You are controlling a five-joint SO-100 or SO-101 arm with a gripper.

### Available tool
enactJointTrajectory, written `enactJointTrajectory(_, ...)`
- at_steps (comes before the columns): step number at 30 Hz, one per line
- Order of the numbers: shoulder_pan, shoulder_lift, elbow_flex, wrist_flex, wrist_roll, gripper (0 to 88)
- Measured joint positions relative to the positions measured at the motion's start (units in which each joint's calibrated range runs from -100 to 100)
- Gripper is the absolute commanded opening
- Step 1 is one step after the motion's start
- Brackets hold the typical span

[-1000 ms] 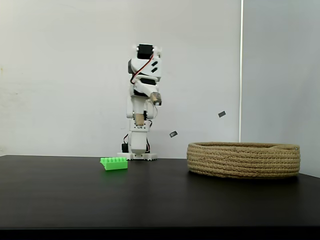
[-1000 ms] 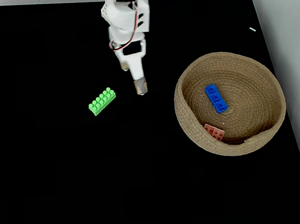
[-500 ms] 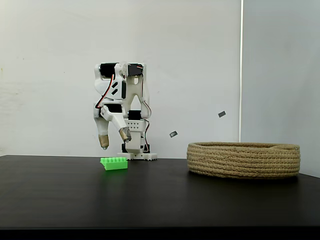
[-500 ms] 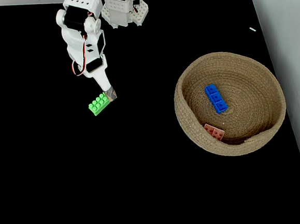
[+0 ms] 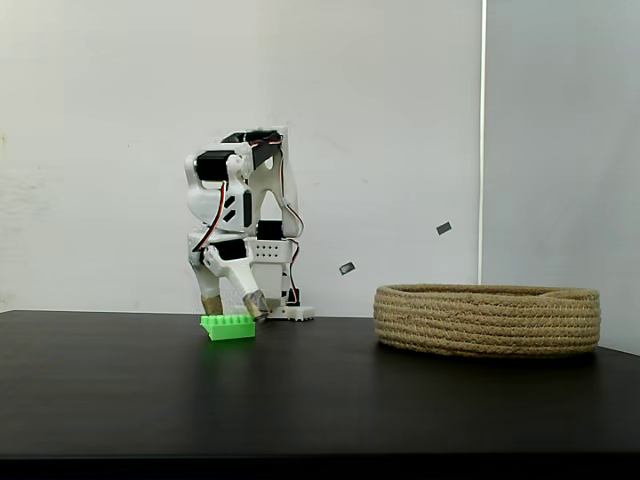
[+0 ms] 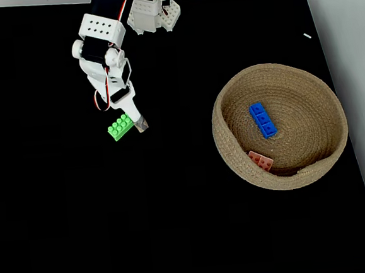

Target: Place the lego blocks in the tray

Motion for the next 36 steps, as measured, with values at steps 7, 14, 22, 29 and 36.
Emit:
enactJointTrajectory(7,-2.0,2.0,-1.4,0.0,-1.3,42.7)
enactJointTrajectory(14,-3.0,2.0,-1.4,0.0,-2.3,33.0)
enactJointTrajectory(22,-3.4,1.9,-1.0,-2.8,-2.0,11.7)
enactJointTrajectory(29,-3.5,1.9,-1.0,-5.1,-1.7,0.3)
enactJointTrajectory(36,-3.6,1.8,-1.0,-5.0,-2.7,0.2)
